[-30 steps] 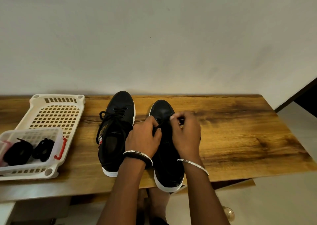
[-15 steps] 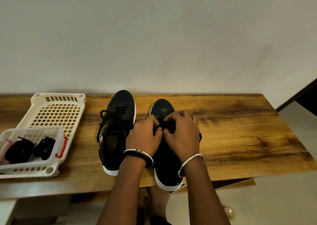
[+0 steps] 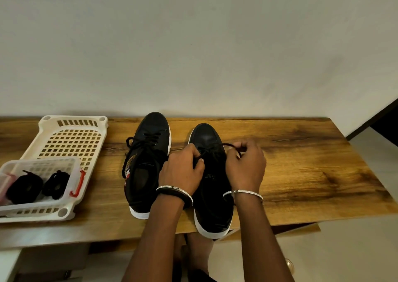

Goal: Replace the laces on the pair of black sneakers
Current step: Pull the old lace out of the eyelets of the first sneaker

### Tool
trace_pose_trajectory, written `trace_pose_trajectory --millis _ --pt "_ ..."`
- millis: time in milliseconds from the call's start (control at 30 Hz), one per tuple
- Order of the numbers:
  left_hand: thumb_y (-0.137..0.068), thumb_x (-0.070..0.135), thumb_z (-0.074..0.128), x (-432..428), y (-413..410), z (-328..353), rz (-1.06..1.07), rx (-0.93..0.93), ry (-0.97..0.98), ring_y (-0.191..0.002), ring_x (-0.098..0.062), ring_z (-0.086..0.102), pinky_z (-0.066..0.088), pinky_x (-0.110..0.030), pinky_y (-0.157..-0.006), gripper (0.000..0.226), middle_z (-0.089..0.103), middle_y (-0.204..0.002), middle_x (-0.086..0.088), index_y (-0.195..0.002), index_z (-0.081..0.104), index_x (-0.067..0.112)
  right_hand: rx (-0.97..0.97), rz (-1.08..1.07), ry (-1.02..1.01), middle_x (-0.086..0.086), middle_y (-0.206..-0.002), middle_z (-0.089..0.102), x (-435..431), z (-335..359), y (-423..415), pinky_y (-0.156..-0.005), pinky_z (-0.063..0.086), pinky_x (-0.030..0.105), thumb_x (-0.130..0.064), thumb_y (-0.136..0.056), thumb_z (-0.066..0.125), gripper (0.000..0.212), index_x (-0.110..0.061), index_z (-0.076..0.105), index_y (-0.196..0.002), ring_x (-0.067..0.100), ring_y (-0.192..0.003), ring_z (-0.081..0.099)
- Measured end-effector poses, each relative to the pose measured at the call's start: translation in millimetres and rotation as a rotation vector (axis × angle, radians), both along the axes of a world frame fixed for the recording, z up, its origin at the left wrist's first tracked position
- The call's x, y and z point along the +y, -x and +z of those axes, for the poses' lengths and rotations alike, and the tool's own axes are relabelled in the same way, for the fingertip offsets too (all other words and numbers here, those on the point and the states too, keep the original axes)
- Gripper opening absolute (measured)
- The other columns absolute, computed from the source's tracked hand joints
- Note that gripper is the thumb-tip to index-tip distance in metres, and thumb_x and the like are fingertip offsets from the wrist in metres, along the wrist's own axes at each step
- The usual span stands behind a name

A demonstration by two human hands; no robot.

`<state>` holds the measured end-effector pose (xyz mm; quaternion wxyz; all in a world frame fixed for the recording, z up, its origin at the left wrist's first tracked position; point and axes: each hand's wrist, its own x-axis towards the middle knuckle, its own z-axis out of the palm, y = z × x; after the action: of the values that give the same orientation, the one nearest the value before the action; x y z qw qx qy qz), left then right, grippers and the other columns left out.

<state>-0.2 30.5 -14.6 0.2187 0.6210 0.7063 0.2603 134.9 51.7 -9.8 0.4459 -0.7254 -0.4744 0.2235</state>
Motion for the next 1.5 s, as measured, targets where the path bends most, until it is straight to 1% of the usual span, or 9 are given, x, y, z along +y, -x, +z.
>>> trace_pose_trajectory --millis 100,333,600,800,933,1100,1267,1367,1500 --pt "-0.094 0.033 0.059 0.0 0.3 0.8 -0.004 0.004 -0.005 -0.066 -0.022 0.063 0.056 -0.041 -0.064 0.007 0.059 -0.073 0.003 -0.094 0.053 0.028 -0.201 0.231 0.029 -0.001 -0.12 0.057 -1.4 -0.2 3.1 -0.087 0.029 0.024 -0.015 -0.079 0.069 0.037 -0.022 0.06 -0.115 0.022 -0.118 0.048" --pt "-0.094 0.034 0.057 -0.2 1.9 -1.2 -0.016 0.01 -0.005 -0.067 -0.022 0.064 0.057 -0.042 -0.064 0.007 0.061 -0.075 0.003 -0.094 0.053 0.029 -0.531 0.445 0.17 -0.003 -0.128 0.057 -6.4 6.2 10.4 -0.096 0.046 0.039 -0.022 -0.088 0.068 0.037 -0.03 0.06 -0.123 0.024 -0.124 0.042" --pt "-0.094 0.033 0.057 0.0 1.0 -1.4 -0.021 0.005 -0.018 -0.067 -0.021 0.064 0.057 -0.042 -0.065 0.006 0.061 -0.077 0.004 -0.095 0.053 0.029 -0.486 0.489 0.095 0.001 -0.128 0.061 -7.8 0.9 15.5 -0.095 0.047 0.051 -0.014 -0.089 0.064 0.078 -0.048 0.03 -0.15 0.027 -0.117 0.049" --pt "-0.095 0.032 0.054 0.3 2.0 -1.8 -0.031 -0.012 0.0 -0.061 -0.022 0.065 0.058 -0.041 -0.063 0.006 0.063 -0.076 0.003 -0.092 0.049 0.033 -0.344 0.43 0.033 -0.012 -0.121 0.065 -3.9 -6.4 13.5 -0.102 0.04 0.047 -0.029 -0.091 0.059 0.032 -0.037 0.069 -0.12 0.019 -0.121 0.051" --pt "-0.095 0.034 0.053 -0.1 1.6 0.0 -0.023 -0.016 0.001 -0.058 -0.022 0.064 0.057 -0.043 -0.061 0.009 0.061 -0.07 0.003 -0.088 0.049 0.031 -0.336 0.335 0.046 -0.012 -0.105 0.069 -0.9 -9.6 15.3 -0.097 0.044 0.048 -0.054 -0.091 0.057 0.028 -0.035 0.076 -0.1 0.019 -0.112 0.056" --pt "-0.094 0.033 0.056 0.1 1.2 1.3 -0.03 0.003 0.028 -0.061 -0.021 0.065 0.057 -0.041 -0.063 0.005 0.059 -0.07 0.004 -0.091 0.054 0.029 -0.318 0.232 0.075 -0.01 -0.097 0.072 -0.8 -7.7 24.0 -0.093 0.048 0.048 -0.041 -0.091 0.066 0.015 -0.031 0.078 -0.092 0.022 -0.108 0.058" --pt "-0.094 0.031 0.058 0.8 0.9 -0.3 -0.029 0.022 0.036 -0.066 -0.021 0.065 0.056 -0.04 -0.066 0.003 0.062 -0.076 0.002 -0.092 0.056 0.029 -0.464 0.271 0.16 -0.008 -0.114 0.064 -3.5 0.9 28.6 -0.101 0.038 0.043 -0.033 -0.1 0.054 0.015 -0.026 0.068 -0.1 0.019 -0.121 0.047" --pt "-0.094 0.032 0.058 0.4 1.4 -2.2 -0.014 -0.016 0.036 -0.062 -0.023 0.066 0.058 -0.042 -0.063 0.009 0.062 -0.075 0.002 -0.087 0.052 0.03 -0.309 0.237 0.119 -0.005 -0.113 0.06 -3.7 -0.2 31.3 -0.098 0.039 0.044 -0.022 -0.101 0.053 0.009 -0.026 0.057 -0.093 0.019 -0.117 0.049" --pt "-0.094 0.036 0.058 0.6 1.5 -3.0 -0.002 -0.02 0.035 -0.061 -0.021 0.066 0.058 -0.042 -0.064 0.01 0.063 -0.074 0.003 -0.088 0.051 0.031 0.482 0.03 -0.011 -0.001 -0.096 0.071 1.8 6.3 20.4 -0.076 0.052 0.034 -0.024 -0.106 0.048 0.02 -0.016 0.063 -0.096 0.014 -0.088 0.065"
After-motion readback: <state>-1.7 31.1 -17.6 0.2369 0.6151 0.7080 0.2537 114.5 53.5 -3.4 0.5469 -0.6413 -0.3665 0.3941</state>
